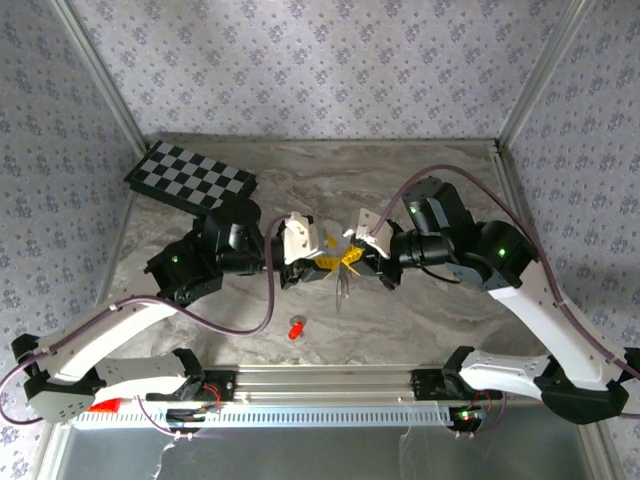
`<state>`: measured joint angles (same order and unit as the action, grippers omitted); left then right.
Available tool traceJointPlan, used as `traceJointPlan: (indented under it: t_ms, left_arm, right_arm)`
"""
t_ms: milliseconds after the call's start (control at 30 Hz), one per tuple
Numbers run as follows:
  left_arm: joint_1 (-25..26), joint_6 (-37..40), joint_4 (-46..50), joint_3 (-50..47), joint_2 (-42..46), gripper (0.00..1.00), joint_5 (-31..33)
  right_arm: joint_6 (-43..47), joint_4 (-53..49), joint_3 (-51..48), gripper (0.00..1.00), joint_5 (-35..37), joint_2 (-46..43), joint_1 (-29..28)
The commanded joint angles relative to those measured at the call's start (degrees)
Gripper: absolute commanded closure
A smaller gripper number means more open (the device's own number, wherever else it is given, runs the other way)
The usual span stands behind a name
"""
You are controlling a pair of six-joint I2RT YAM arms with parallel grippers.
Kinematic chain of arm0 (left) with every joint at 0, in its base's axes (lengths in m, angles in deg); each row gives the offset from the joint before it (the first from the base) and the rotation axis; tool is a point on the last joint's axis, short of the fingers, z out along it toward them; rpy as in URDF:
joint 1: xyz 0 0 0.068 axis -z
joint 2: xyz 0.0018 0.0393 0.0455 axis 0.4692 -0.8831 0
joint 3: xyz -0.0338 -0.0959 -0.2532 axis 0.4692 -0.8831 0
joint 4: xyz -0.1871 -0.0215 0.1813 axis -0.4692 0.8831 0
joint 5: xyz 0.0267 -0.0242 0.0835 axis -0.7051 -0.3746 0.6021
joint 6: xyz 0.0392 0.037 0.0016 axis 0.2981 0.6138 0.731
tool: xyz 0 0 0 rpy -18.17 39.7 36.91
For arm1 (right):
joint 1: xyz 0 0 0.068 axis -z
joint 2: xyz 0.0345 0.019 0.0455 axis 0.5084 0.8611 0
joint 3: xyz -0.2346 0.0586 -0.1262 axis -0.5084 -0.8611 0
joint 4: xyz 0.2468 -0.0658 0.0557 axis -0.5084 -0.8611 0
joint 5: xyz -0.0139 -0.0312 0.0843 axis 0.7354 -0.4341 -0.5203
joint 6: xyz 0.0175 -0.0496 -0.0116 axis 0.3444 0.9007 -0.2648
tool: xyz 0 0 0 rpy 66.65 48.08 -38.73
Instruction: Put the keys on the keyring
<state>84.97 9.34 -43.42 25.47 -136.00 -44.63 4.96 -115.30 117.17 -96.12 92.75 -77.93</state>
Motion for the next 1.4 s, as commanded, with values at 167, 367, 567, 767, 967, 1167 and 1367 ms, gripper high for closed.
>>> traceJointPlan:
  t_ms: [167,367,567,767,967,1167,1367]
  left_arm:
    - [0.77,1.35,0.61,0.69,-0.1,0.91,0.69]
    - [0.84,0.78,-0.58,-0.02,0.86,1.0,0.44]
    - [0.84,-1.56,-4.33,-1.42,2.64,1.0,-2.67]
    - [0.83,-4.93,-12.18,-3.98,4.79,1.0,-6.62]
    - [0.83,-7.32,-18.49,-6.12,5.12,1.0,-8.59]
    - [0.84,-8.32,-20.07,-6.19,4.51,1.0,-10.73]
    - [0.83,-9.35,-21.76,-6.92,5.13,1.0,-10.92]
  right_arm:
    - [1.44,-1.35,2.14,1.0,0.71,0.63,-0.83]
    - [1.77,-2.91,2.28,1.0,1.05,0.94,-1.24]
    - [1.24,-2.58,1.7,0.96,0.31,-0.03,-1.72]
    - [-2.56,0.98,-1.27,0.87,-1.03,-2.76,-1.7]
    - [-5.33,2.72,-3.8,0.85,-1.52,-5.8,-0.7]
    - [-7.24,5.53,-6.05,0.85,-3.21,-8.43,-0.05]
    - [-8.48,10.87,-8.82,0.78,-6.25,-10.78,0.05]
